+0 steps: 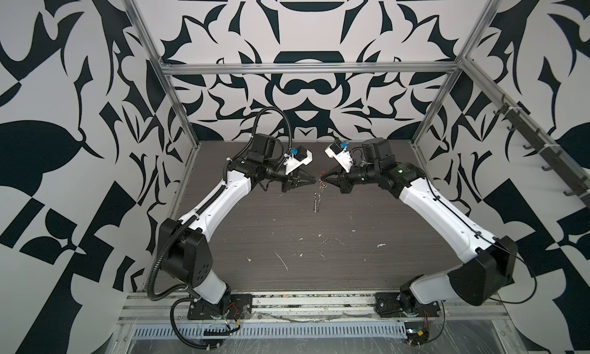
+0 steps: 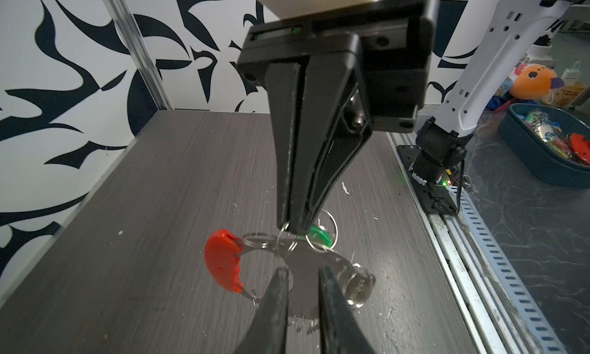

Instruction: Put the keys on the keyring

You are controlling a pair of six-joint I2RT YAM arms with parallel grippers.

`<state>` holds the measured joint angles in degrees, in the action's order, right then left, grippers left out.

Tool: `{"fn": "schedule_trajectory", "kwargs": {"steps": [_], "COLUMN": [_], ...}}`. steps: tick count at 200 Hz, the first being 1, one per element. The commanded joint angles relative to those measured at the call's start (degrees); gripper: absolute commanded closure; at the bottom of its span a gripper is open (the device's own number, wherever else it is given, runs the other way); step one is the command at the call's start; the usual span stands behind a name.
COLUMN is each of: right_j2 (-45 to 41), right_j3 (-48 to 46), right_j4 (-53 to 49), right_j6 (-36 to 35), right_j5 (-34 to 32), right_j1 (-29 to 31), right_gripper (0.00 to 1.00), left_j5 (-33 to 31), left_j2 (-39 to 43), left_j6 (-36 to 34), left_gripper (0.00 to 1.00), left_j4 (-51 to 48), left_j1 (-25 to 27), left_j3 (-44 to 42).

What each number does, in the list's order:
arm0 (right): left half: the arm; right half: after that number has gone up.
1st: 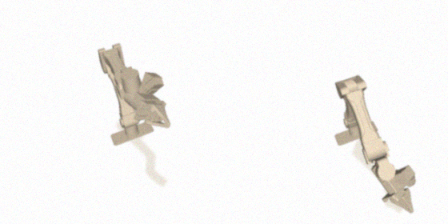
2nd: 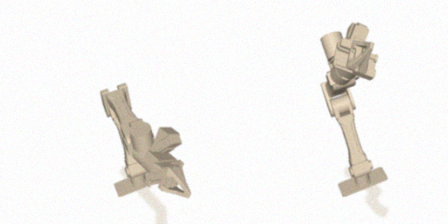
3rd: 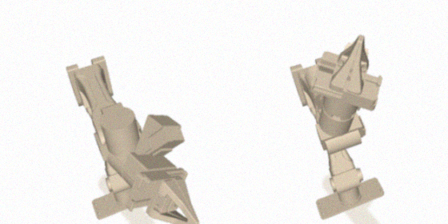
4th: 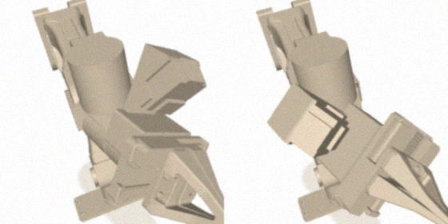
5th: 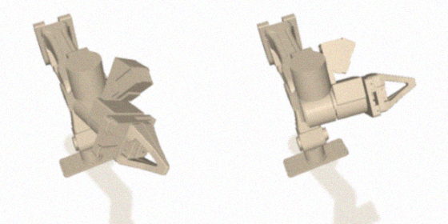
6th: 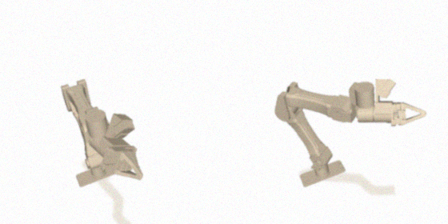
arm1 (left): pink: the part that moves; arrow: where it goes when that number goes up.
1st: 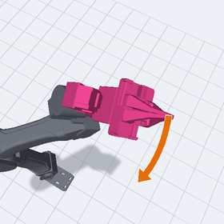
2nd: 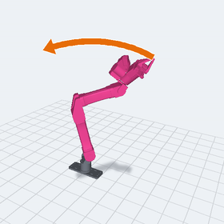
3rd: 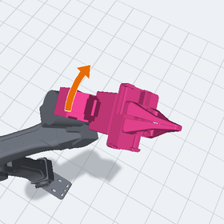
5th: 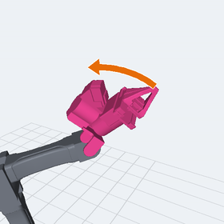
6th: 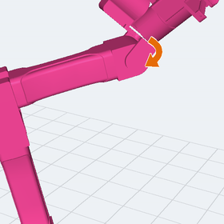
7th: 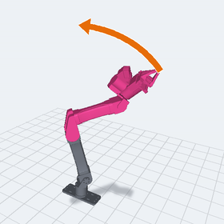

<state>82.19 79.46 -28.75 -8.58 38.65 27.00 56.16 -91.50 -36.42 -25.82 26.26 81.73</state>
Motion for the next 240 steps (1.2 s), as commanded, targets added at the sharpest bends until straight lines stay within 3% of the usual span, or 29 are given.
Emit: {"fn": "schedule_trajectory", "kwargs": {"steps": [1, 148, 180, 230, 240], "right_j2": [-1.7, -2.3, -2.1, -3.5, -5.2], "right_j3": [2.7, 2.1, 2.2, 1.9, 0.1], "right_j4": [0.9, 2.8, 2.5, 4.7, 7.4], "right_j6": [-1.0, 0.4, 0.3, 4.0, 6.5], "right_j5": [2.2, 3.8, 3.6, -0.9, -2.1], "right_j1": [0.8, 2.4, 2.6, 2.3, 1.2], "right_gripper": [1.00, 1.00, 1.00, 1.00, 0.86], "left_j5": [2.9, 5.1, 5.6, 6.9, 7.3], "left_j2": [-0.3, -2.3, -2.6, -1.8, -0.7], "left_j6": [-1.6, 0.3, 0.4, 0.7, 2.8], "left_gripper": [0.79, 0.81, 1.00, 1.00, 1.00], "left_j4": [-2.5, -2.2, -2.1, -0.9, 3.4], "left_j1": [0.0, 0.3, 0.4, 0.3, 0.3], "left_j3": [0.8, 2.6, 2.8, 1.7, -0.4]}}
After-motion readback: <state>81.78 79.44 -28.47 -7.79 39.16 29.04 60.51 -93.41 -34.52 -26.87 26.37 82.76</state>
